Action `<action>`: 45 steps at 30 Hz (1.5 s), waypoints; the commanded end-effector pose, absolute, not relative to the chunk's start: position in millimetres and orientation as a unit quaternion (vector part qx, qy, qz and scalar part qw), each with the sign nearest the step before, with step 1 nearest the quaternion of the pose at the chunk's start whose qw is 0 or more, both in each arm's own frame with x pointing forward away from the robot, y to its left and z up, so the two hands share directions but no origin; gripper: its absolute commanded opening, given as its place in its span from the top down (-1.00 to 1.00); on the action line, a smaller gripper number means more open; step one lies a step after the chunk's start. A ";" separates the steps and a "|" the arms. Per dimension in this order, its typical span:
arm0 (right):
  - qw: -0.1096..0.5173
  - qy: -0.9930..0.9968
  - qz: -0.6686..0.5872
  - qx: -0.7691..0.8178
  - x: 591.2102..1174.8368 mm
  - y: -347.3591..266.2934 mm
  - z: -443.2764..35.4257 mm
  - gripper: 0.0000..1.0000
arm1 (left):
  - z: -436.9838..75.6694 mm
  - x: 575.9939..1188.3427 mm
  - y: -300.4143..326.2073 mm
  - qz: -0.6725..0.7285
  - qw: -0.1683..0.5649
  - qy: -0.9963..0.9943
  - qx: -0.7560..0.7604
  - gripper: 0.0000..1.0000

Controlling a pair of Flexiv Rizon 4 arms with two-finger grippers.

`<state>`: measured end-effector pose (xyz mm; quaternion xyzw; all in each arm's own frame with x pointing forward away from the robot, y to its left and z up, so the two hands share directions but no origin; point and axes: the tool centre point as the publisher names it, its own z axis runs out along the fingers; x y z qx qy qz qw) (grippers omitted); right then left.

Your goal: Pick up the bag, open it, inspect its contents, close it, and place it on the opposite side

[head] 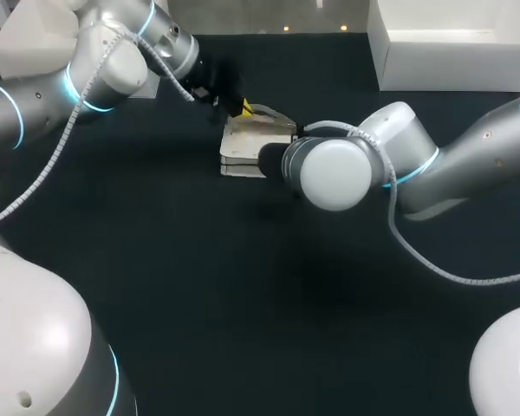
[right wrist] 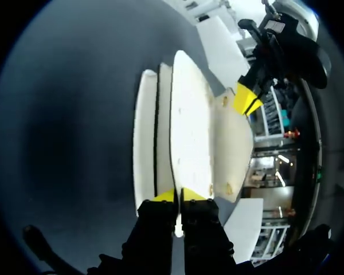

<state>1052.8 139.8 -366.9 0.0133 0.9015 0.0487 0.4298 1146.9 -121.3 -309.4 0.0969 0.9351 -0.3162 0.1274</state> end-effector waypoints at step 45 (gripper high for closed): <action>0.434 0.900 0.052 0.012 1050.0 136.8 -368.8 1.00 | -352.9 1173.6 -131.0 -0.284 0.135 0.947 0.069 0.22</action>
